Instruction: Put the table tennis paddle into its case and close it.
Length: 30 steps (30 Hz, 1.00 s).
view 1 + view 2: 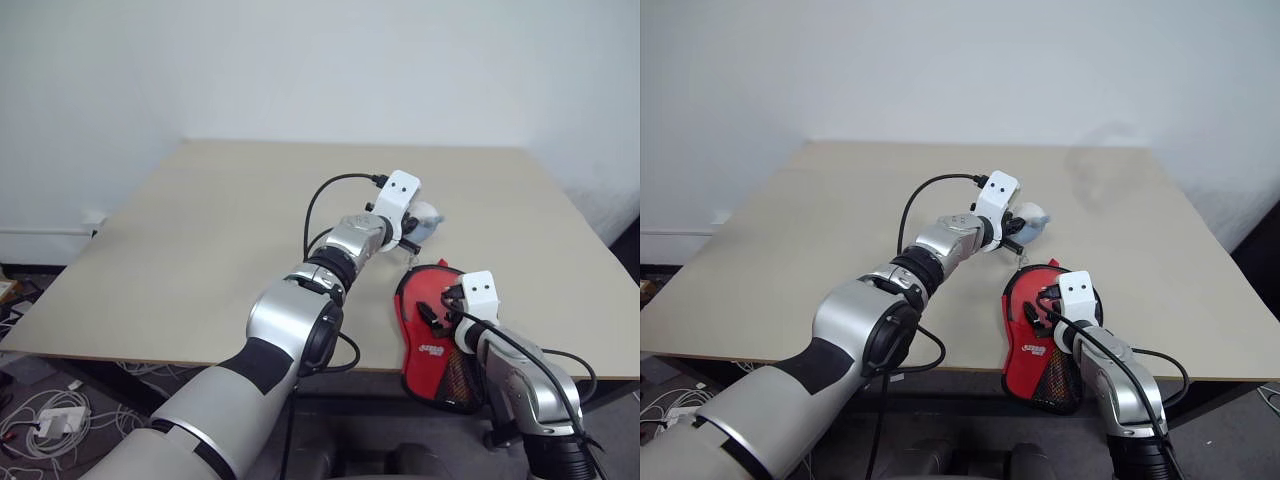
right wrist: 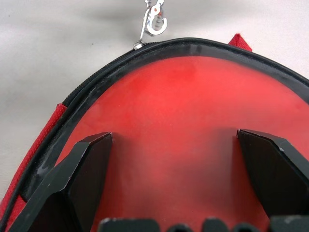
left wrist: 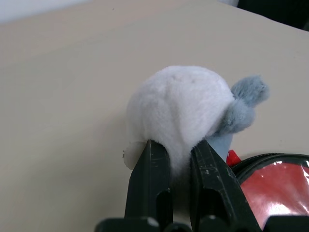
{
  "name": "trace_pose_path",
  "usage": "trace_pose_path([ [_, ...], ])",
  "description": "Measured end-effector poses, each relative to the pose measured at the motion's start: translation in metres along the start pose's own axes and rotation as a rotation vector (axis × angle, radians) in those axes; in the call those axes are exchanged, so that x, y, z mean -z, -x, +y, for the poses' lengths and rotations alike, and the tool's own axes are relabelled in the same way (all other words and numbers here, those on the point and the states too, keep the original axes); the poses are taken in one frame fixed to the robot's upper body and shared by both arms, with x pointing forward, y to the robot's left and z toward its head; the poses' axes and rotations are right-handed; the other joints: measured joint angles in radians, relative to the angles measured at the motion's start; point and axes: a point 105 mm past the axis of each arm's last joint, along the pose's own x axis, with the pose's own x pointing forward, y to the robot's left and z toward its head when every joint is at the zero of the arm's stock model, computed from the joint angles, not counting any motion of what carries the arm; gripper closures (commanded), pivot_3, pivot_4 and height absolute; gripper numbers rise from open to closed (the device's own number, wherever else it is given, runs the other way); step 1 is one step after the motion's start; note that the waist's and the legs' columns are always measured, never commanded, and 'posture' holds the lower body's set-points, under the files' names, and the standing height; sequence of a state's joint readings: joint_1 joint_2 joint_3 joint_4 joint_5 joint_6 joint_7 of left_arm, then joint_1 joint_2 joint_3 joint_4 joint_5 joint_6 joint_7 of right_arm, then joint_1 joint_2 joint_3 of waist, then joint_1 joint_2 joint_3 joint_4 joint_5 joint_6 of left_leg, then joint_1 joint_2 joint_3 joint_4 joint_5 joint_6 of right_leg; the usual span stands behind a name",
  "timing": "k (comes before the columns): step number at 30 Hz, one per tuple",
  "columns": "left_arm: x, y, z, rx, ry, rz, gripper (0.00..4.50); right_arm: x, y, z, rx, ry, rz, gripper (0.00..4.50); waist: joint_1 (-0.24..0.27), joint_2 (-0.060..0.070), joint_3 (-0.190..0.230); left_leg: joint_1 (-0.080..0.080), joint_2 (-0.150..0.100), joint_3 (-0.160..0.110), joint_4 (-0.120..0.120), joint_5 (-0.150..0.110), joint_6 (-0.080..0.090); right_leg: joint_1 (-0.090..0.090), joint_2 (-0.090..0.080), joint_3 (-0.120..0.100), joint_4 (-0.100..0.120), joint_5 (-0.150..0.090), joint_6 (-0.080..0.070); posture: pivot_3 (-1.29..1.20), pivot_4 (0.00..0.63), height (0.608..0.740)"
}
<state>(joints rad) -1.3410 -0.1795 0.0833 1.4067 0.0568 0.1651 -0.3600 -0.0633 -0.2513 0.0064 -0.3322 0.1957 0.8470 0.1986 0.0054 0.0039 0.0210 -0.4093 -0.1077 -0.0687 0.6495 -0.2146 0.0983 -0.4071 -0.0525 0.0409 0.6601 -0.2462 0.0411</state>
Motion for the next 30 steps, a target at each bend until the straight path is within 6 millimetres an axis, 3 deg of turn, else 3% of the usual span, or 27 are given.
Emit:
trace_pose_path([
  [5, -0.003, 0.001, -0.02, 0.173, -0.074, -0.013, 4.5, 0.001, 0.001, 0.001, -0.001, 0.001, 0.0, 0.0, 0.0, 0.0, 0.0, 0.0, 0.0, 0.0, 0.0, 0.0, 0.0, 0.0, 0.001, 0.0, 0.0, 0.0, 0.0, 0.0, 0.0, 0.74],
  [8, 0.0, 0.003, -0.035, 0.293, -0.208, 0.0, 4.5, 0.0, 0.001, 0.001, -0.002, 0.002, 0.0, 0.0, 0.0, 0.0, 0.0, 0.0, 0.0, 0.0, 0.0, 0.0, 0.0, 0.0, 0.0, 0.0, 0.0, 0.0, 0.0, 0.0, 0.0, 0.74],
  [17, 0.032, 0.005, -0.049, 0.411, -0.458, 0.065, 4.5, -0.001, -0.001, 0.003, -0.013, 0.01, -0.003, 0.0, -0.001, 0.0, 0.0, 0.0, 0.0, 0.0, 0.0, 0.0, 0.0, 0.0, 0.0, 0.0, 0.0, 0.0, 0.0, 0.0, 0.0, 0.74],
  [26, 0.031, 0.006, -0.053, 0.445, -0.465, 0.048, 1.56, -0.002, -0.004, 0.003, -0.028, 0.014, -0.012, 0.0, -0.002, 0.0, 0.0, 0.0, 0.0, 0.0, 0.0, 0.0, 0.0, 0.0, 0.0, 0.0, 0.0, 0.0, 0.0, 0.0, 0.0, 0.74],
  [30, 0.022, 0.009, -0.057, 0.491, -0.367, -0.004, 1.56, -0.002, -0.004, 0.003, -0.032, 0.015, -0.013, 0.0, -0.002, 0.0, 0.0, 0.0, 0.0, 0.0, 0.0, 0.0, 0.0, 0.0, 0.0, 0.0, 0.0, 0.0, 0.0, 0.0, 0.0, 0.74],
])
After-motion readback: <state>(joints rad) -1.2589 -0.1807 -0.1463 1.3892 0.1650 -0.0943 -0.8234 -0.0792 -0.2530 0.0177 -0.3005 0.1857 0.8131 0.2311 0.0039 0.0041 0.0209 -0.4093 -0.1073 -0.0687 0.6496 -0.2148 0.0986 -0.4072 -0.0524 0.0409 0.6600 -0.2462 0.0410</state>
